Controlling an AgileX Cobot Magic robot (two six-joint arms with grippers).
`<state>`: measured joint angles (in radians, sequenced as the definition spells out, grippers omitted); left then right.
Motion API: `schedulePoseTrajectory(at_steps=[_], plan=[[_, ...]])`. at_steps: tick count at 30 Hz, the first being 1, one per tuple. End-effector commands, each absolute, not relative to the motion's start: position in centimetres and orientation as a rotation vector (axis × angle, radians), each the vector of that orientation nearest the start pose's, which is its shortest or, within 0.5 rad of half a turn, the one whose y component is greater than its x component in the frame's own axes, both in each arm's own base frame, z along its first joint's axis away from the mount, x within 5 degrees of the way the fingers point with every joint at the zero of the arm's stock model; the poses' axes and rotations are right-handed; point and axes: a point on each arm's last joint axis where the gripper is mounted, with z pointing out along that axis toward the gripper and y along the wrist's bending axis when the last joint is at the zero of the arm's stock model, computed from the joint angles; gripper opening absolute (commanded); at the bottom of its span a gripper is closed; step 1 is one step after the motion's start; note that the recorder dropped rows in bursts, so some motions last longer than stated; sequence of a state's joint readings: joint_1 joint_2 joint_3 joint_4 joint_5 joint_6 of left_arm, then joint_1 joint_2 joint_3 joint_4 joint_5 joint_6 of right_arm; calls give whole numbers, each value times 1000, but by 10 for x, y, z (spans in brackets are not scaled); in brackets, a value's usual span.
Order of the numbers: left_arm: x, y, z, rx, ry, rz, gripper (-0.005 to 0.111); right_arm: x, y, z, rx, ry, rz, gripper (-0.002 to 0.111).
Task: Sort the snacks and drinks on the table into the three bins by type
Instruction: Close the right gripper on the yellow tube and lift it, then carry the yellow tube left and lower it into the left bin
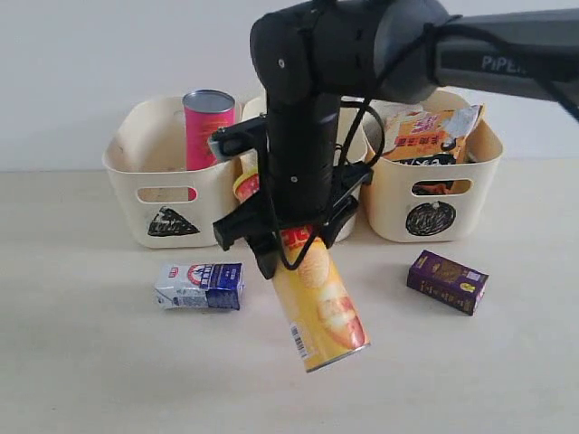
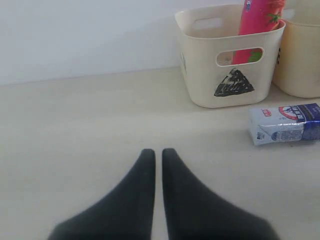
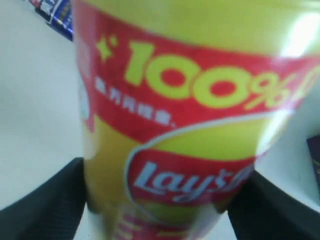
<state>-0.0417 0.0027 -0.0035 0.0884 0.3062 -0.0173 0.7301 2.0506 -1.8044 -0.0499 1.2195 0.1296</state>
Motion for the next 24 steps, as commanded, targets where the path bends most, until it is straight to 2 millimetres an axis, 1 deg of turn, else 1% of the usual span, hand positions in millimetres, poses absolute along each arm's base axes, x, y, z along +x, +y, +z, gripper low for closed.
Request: schedulePoseTrajectory(at_steps=[1, 6, 9, 14, 24], plan=[[55, 0, 187, 70, 1774, 38, 4, 314, 288, 270, -958, 2738, 77, 0], [55, 0, 187, 70, 1774, 38, 4, 302, 292, 286, -1022, 2679, 102, 0], [55, 0, 187, 70, 1774, 38, 4, 298, 294, 294, -1037, 2649, 179, 0], [55, 0, 187, 70, 1774, 38, 4, 301, 305, 304, -1023, 2518, 341, 0], [55, 0, 187, 70, 1774, 38, 4, 314, 320, 317, -946, 2270, 446, 0]])
